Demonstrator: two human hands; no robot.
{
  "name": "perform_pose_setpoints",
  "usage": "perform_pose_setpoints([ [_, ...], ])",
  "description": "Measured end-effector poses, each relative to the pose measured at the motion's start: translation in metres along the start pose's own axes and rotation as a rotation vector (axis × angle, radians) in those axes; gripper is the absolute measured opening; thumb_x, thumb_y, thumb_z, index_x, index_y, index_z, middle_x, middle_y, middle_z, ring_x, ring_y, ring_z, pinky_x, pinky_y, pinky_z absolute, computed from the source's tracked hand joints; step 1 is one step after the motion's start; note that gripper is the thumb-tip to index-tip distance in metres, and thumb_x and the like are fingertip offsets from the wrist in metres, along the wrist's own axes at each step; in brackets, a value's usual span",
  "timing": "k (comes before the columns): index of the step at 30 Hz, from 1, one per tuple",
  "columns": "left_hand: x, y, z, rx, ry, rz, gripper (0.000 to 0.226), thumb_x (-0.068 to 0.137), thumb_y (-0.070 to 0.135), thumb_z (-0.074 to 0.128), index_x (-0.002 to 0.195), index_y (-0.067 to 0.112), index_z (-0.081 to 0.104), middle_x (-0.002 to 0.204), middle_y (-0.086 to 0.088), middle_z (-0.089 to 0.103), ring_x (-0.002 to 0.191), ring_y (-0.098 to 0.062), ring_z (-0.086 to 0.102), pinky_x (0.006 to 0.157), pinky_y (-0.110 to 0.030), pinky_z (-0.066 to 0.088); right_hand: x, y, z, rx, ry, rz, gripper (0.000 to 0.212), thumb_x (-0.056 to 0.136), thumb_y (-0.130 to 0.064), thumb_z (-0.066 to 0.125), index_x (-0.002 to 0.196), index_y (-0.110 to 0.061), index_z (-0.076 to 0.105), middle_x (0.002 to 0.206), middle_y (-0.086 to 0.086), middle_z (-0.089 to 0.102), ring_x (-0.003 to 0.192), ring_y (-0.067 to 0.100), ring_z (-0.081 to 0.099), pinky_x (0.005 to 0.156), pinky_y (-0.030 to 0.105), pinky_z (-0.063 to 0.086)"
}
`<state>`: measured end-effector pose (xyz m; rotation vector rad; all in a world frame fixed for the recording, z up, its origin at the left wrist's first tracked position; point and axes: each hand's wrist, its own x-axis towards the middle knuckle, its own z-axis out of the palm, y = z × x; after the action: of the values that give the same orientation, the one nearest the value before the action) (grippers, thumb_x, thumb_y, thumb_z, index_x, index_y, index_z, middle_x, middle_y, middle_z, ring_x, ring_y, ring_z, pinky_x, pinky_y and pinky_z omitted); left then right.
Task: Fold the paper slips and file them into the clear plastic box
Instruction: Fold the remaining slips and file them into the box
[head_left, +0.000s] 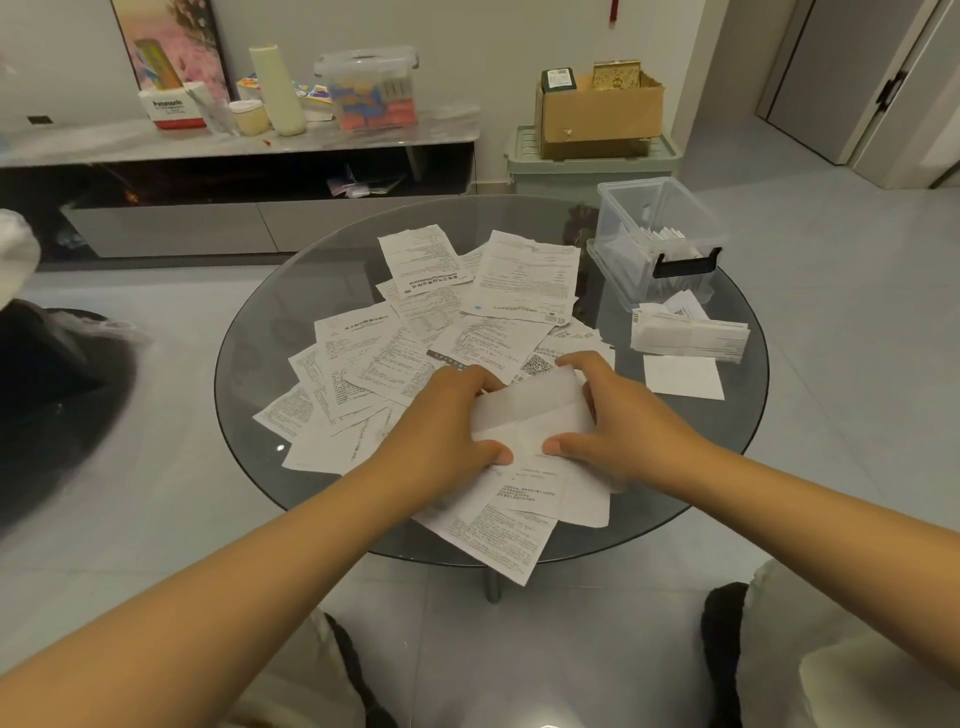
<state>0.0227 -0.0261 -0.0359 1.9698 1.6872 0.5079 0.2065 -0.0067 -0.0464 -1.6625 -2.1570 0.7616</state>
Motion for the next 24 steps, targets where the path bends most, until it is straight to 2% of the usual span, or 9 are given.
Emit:
perform_pose_setpoints([
  [3,0.002,-0.006,-0.007,0.062,-0.033,-0.050,0.064,0.069,0.027,0.081,0.125,0.028,0.048,0.116,0.006,0.043,0.109,-0.012,0.045,0.092,-0.028,0.040,0.002,0.002,-0.005,-0.024,-0.014,0.002,0.086,0.075,-0.028,0.075,0.140,-0.035,0.020,0.103,-0.004,0.048,0.101,0.016,0.048,0.089,0.031,0.044],
  [5,0.003,-0.008,-0.012,0.086,-0.052,-0.069,0.070,0.069,0.029,0.082,0.129,0.027,0.046,0.119,0.005,0.046,0.111,-0.013,0.045,0.095,-0.032,0.042,0.001,0.002,-0.006,-0.037,0.016,-0.013,0.079,0.077,-0.022,0.074,0.136,-0.040,0.025,0.108,-0.003,0.044,0.108,0.015,0.040,0.092,0.027,0.037],
  [8,0.003,-0.010,-0.015,0.113,-0.052,-0.082,0.070,0.068,0.033,0.082,0.128,0.027,0.047,0.115,0.007,0.048,0.106,-0.012,0.046,0.091,-0.029,0.042,-0.005,-0.001,-0.002,-0.152,0.082,-0.158,0.051,0.083,-0.013,0.065,0.125,-0.037,0.047,0.113,-0.007,0.037,0.111,0.012,0.030,0.091,0.021,0.027],
  [11,0.002,-0.009,-0.016,0.120,-0.050,-0.094,0.065,0.067,0.036,0.082,0.123,0.029,0.050,0.110,0.007,0.049,0.097,-0.012,0.047,0.082,-0.026,0.040,-0.011,-0.005,0.006,-0.206,0.044,-0.287,0.035,0.088,-0.008,0.054,0.116,-0.028,0.063,0.112,-0.006,0.052,0.109,0.016,0.035,0.094,0.023,0.028],
  [14,0.001,-0.006,-0.017,0.092,-0.023,-0.105,0.060,0.066,0.036,0.082,0.118,0.032,0.051,0.102,0.009,0.049,0.089,-0.009,0.048,0.073,-0.023,0.037,-0.014,-0.007,0.013,-0.194,0.088,-0.339,0.028,0.089,-0.016,0.054,0.113,-0.023,0.067,0.109,-0.005,0.063,0.106,0.018,0.044,0.093,0.029,0.034],
  [18,0.000,-0.002,-0.017,-0.113,0.045,-0.138,0.037,0.076,0.030,0.076,0.107,0.032,0.056,0.091,0.011,0.053,0.072,-0.003,0.054,0.062,-0.020,0.043,-0.016,-0.003,0.016,-0.271,0.113,-0.337,0.034,0.087,-0.044,0.053,0.117,-0.031,0.061,0.113,-0.009,0.060,0.107,0.014,0.046,0.089,0.025,0.033],
  [21,-0.003,0.001,-0.017,-0.373,0.021,-0.234,0.022,0.084,0.016,0.068,0.102,0.025,0.061,0.093,0.007,0.061,0.060,-0.013,0.067,0.068,-0.028,0.056,-0.019,-0.004,0.015,-0.338,0.124,-0.338,0.051,0.078,-0.061,0.044,0.119,-0.035,0.059,0.114,-0.010,0.062,0.109,0.014,0.049,0.089,0.026,0.032],
  [24,-0.006,0.005,-0.017,-0.609,-0.066,-0.314,0.013,0.088,0.011,0.063,0.100,0.015,0.064,0.078,-0.005,0.072,0.064,-0.021,0.070,0.078,-0.034,0.058,-0.022,-0.005,0.015,-0.342,0.170,-0.336,0.044,0.081,-0.058,0.055,0.118,-0.034,0.060,0.113,-0.009,0.064,0.109,0.015,0.052,0.086,0.025,0.030],
])
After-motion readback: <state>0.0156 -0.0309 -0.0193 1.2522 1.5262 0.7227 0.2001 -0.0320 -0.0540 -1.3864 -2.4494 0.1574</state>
